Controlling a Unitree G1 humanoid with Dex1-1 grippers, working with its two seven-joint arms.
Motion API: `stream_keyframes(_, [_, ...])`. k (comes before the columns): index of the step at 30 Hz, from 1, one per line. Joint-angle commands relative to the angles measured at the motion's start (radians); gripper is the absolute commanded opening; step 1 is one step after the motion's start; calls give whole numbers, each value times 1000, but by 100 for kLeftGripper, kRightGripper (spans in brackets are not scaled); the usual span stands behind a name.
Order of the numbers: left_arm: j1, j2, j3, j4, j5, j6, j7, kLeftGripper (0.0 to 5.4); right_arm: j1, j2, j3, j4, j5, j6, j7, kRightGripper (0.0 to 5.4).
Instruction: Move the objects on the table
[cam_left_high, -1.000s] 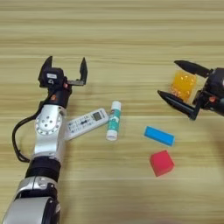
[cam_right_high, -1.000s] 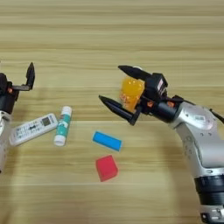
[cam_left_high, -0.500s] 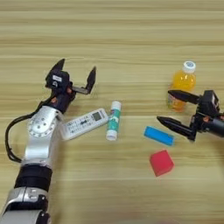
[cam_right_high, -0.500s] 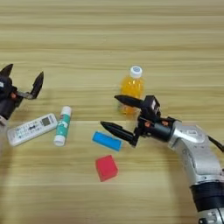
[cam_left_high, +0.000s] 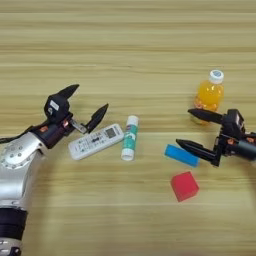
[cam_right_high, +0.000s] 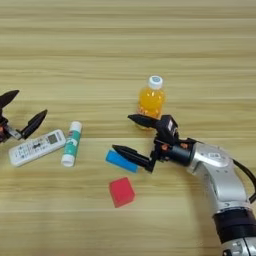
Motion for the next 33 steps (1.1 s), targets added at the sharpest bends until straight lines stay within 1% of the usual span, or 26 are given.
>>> stream_keyframes(1, [44,57,-26,-32,11,14,-75,540,26,7,13,-31,-13,-13,0,535])
stream_keyframes(5, [69,83,-44,-39,23,21,-109,540,39,9,18,-73,-11,-8,-4,535])
stream_keyframes(8, [95,104,-62,-65,23,47,-134,540,46,9,22,-101,-10,-4,-8,535])
stream_keyframes(11, [117,123,-87,-83,44,84,-142,540,50,8,25,-121,-9,-1,-11,535])
stream_keyframes(13, [123,132,-103,-84,69,92,-137,540,54,8,26,-138,-6,2,-14,535])
stream_keyframes(18, [121,130,-139,-71,130,103,-111,540,63,5,29,-180,-2,8,-21,535])
stream_keyframes(22, [114,124,-156,-61,159,127,-93,540,67,1,31,-196,-3,8,-21,535])
stream_keyframes(27, [103,125,-163,-47,177,139,-82,540,69,-3,27,-211,0,12,-23,535])
stream_keyframes(33, [81,115,-159,-21,188,172,-49,540,75,-8,31,-234,2,15,-20,535])
